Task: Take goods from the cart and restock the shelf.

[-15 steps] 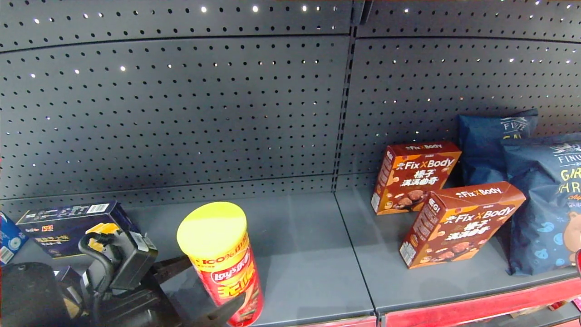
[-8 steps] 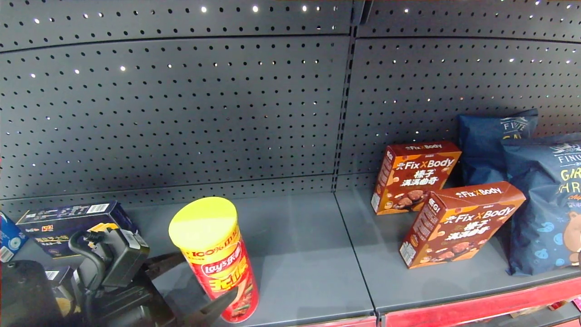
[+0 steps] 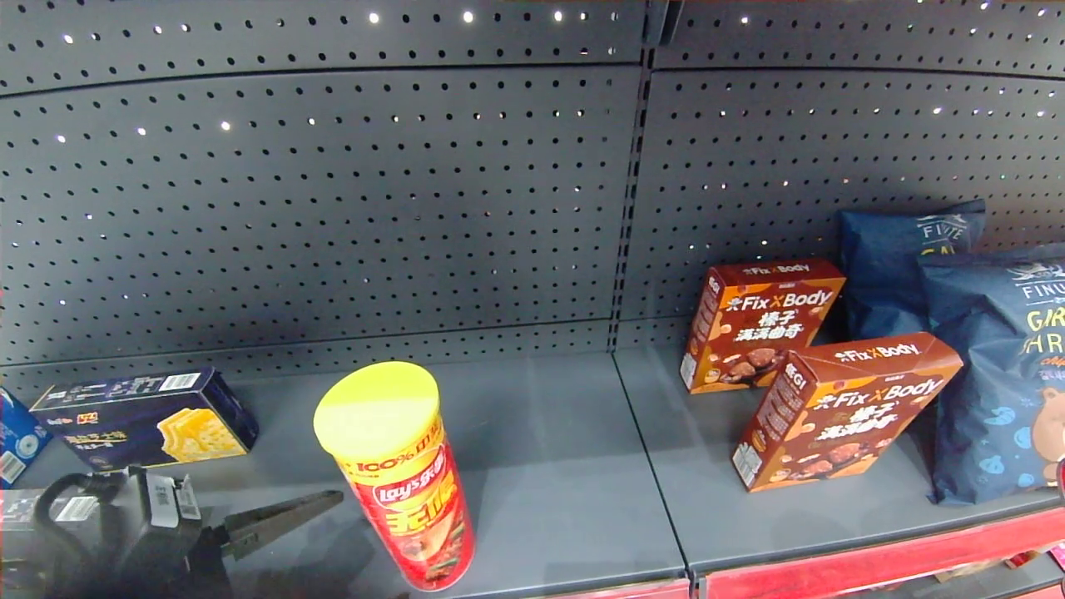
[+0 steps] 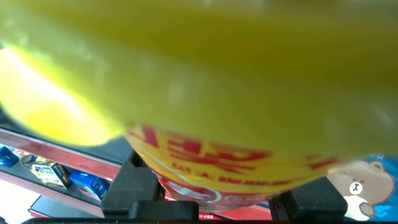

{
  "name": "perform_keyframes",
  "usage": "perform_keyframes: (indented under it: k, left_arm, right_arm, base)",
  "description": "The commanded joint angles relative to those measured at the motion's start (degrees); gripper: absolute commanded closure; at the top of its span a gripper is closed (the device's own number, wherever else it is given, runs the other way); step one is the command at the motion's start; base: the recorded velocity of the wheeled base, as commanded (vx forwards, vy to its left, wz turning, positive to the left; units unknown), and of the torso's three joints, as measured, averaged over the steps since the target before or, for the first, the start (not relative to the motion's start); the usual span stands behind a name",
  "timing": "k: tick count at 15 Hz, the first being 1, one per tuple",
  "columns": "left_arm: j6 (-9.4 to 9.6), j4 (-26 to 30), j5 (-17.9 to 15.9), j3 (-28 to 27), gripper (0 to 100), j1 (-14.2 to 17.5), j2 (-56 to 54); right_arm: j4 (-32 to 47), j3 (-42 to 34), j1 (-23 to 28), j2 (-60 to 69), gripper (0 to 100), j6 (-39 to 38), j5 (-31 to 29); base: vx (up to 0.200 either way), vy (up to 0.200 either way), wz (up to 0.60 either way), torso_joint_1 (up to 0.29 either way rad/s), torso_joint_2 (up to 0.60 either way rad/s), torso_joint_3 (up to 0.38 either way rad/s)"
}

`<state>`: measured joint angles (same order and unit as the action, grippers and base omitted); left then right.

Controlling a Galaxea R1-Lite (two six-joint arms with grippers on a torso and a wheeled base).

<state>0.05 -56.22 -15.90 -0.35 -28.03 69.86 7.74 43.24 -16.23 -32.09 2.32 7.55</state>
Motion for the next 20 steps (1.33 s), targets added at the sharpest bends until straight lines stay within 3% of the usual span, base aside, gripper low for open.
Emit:
perform_keyframes:
  k: [1,3,7,12,14,15,20]
  left_arm:
    - [0.13,5.42,-0.36,-0.26,0,0.34,-6.76]
    - [0.13,9.99,1.83,-2.37,0,0.52,-7.64]
    - [0.13,10.43,4.38,-6.06,0,0.96,-3.33]
    - [0.39,10.52,7.11,-6.85,0,2.36,-0.78]
    - [3.38,11.05,8.51,-6.85,0,4.56,0.01]
    - [5.75,12.37,8.43,-7.12,0,6.32,0.18]
    - [5.93,12.54,8.6,-9.14,0,6.93,1.5]
  right_arm:
    - [-0.01,0.0,-0.03,-0.17,100,0.06,0.01]
    - [0.08,0.18,-0.03,0.09,100,-0.03,0.01]
    - [0.08,0.09,-0.03,0.27,100,-0.03,0.01]
    - [0.08,0.09,0.05,0.36,100,-0.03,-0.08]
    - [0.08,0.0,-0.03,0.27,100,-0.03,0.01]
    - [0.08,0.0,-0.03,0.18,100,-0.03,0.01]
    - [0.08,-0.17,-0.03,0.18,100,-0.03,0.01]
  base:
    - [0.0,0.0,0.0,0.0,0.0,0.0]
    - [0.0,0.0,0.0,0.0,0.0,0.0]
    - [0.0,0.0,0.0,0.0,0.0,0.0]
    - [0.0,0.0,0.0,0.0,0.0,0.0]
    - [0.0,0.0,0.0,0.0,0.0,0.0]
    - [0.0,0.0,0.0,0.0,0.0,0.0]
    - [0.0,0.0,0.0,0.0,0.0,0.0]
